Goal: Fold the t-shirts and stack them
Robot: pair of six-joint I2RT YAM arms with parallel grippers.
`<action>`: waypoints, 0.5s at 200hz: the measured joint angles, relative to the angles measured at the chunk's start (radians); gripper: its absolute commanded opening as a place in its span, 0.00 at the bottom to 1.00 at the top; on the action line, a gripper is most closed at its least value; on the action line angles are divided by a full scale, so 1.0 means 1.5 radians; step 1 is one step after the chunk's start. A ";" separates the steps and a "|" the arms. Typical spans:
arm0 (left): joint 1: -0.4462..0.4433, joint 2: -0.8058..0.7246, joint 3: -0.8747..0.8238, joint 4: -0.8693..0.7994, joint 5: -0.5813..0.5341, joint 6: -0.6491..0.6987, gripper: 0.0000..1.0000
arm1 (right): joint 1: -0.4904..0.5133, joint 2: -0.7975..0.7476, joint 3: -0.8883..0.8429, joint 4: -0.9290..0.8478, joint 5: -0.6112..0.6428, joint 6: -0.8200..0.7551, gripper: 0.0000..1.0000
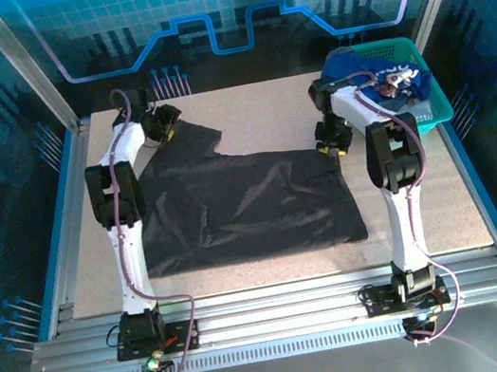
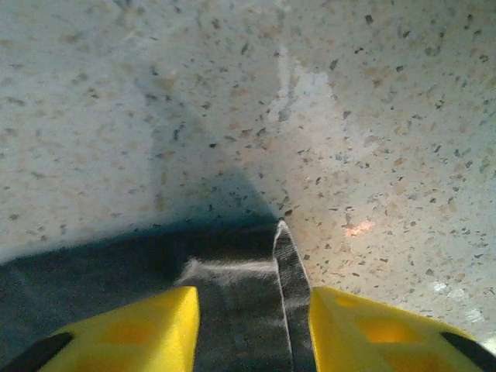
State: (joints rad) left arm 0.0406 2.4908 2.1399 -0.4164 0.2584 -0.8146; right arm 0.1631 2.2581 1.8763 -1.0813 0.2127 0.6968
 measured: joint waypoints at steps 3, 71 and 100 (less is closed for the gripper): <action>0.000 0.000 0.000 0.000 0.001 0.000 0.59 | 0.000 0.002 0.000 0.001 0.001 0.003 0.34; -0.002 0.000 0.013 0.012 0.008 -0.002 0.55 | -0.002 0.049 0.042 0.012 0.029 -0.011 0.00; -0.002 0.000 0.013 0.012 0.008 -0.002 0.53 | -0.007 0.052 0.047 0.016 0.032 -0.017 0.00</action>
State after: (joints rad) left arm 0.0380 2.4908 2.1593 -0.3981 0.2710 -0.8173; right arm 0.1532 2.3363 1.9465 -1.0573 0.2607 0.6720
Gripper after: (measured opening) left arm 0.534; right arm 0.060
